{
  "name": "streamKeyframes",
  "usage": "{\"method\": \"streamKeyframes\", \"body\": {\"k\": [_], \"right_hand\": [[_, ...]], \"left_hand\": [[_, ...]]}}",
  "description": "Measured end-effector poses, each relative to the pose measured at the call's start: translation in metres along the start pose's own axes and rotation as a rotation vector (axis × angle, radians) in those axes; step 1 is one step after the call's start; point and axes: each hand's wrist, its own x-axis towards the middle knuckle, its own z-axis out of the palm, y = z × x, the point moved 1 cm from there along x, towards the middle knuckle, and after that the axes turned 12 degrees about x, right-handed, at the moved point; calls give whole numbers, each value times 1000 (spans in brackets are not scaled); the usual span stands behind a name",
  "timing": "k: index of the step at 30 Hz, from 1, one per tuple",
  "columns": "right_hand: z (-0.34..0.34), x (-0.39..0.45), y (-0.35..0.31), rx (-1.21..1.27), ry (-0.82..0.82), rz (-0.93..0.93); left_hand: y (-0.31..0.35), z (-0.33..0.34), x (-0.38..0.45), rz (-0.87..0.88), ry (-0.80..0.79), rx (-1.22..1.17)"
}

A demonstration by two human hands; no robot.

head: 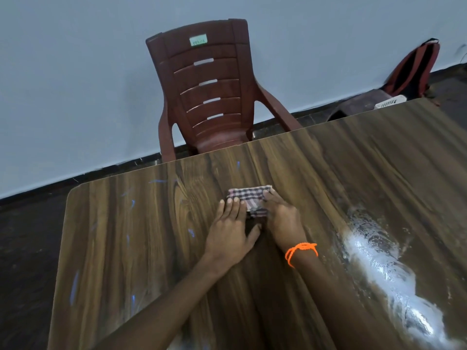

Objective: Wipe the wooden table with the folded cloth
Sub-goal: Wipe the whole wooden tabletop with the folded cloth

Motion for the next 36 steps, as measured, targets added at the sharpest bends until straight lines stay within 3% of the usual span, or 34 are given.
{"method": "streamKeyframes", "body": {"k": [7,12,17,21,27,36], "right_hand": [[-17,61,2,-43,136,152],[-3,112,-9,-164,-31,131],[9,95,-11,43,-81,46],[5,73,7,-12,-27,1],[-22,102,20,-57,165,140],[5,174,12,-50,79,156]], "left_hand": [[-7,-18,86,48,19,38],[-32,-20,104,-60,-5,54],[-43,-11,69,-120,15,-14],[-28,-7,57,-56,16,-59],[-11,-21,125,61,45,18],[-58,-17,167,-33,53,59]]}}
